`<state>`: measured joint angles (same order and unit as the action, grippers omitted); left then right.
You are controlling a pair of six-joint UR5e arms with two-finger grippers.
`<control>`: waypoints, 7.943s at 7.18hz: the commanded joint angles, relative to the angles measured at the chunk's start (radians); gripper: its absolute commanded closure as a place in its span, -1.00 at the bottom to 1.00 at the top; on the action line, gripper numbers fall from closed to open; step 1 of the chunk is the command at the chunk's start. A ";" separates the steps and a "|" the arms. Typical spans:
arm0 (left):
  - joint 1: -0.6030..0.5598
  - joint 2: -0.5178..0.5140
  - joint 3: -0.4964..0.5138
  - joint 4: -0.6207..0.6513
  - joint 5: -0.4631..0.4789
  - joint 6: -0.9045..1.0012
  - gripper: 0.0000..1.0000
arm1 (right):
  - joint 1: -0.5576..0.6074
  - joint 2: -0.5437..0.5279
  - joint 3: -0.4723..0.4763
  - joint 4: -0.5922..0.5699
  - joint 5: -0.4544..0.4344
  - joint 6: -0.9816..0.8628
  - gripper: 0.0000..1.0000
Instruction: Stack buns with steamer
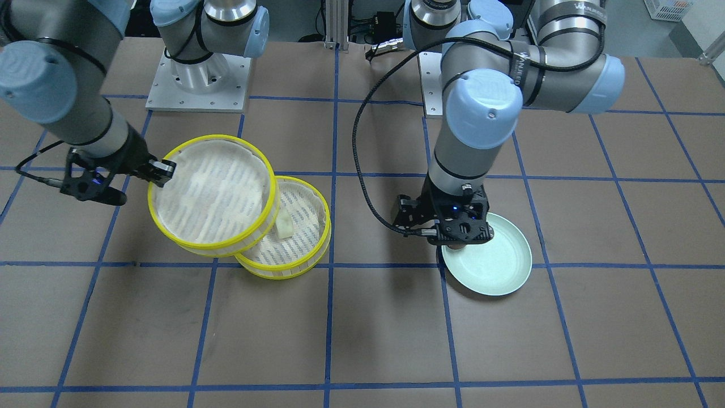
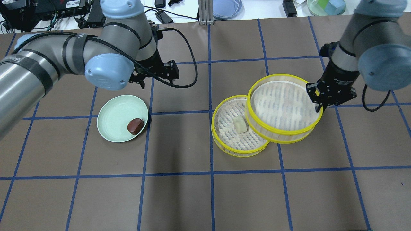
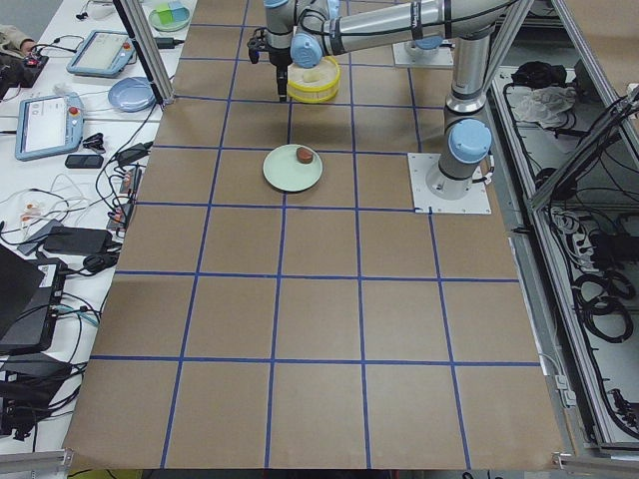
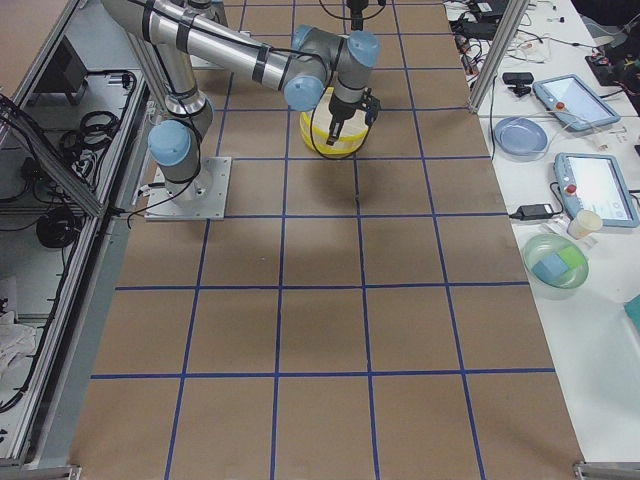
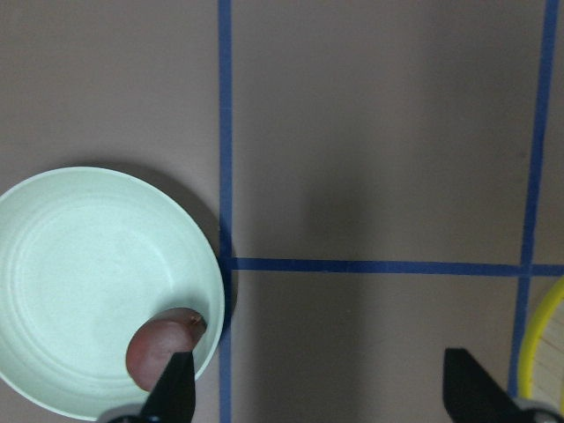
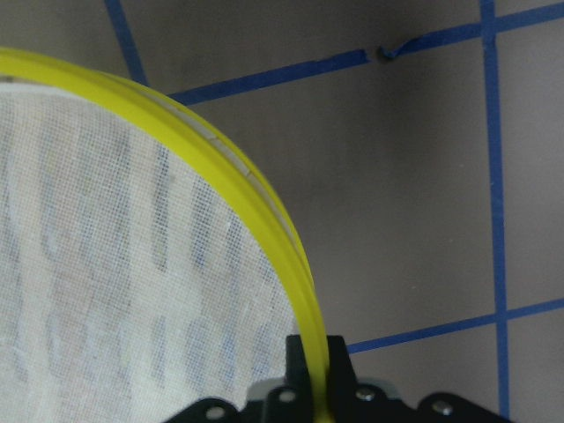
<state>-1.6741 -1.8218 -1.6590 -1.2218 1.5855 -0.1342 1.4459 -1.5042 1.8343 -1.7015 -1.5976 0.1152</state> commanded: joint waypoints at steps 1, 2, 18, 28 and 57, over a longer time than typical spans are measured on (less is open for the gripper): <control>0.080 0.001 -0.060 0.011 -0.001 0.114 -1.00 | 0.128 -0.004 0.017 -0.036 0.002 0.186 1.00; 0.106 0.001 -0.062 0.013 -0.001 0.129 -0.99 | 0.149 -0.014 0.058 -0.105 0.002 0.231 1.00; 0.205 -0.123 -0.211 0.045 -0.059 0.133 1.00 | 0.202 0.056 0.149 -0.288 -0.041 0.302 1.00; 0.169 0.041 -0.061 0.024 -0.044 0.105 1.00 | 0.202 0.058 0.145 -0.271 -0.041 0.299 0.53; -0.419 0.024 0.004 0.138 0.025 -0.644 -0.98 | 0.180 -0.136 -0.311 0.160 0.024 0.046 -1.00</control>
<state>-2.1288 -1.8465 -1.6599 -1.0542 1.5670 -0.8560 1.6257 -1.6380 1.5223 -1.5429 -1.5739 0.1606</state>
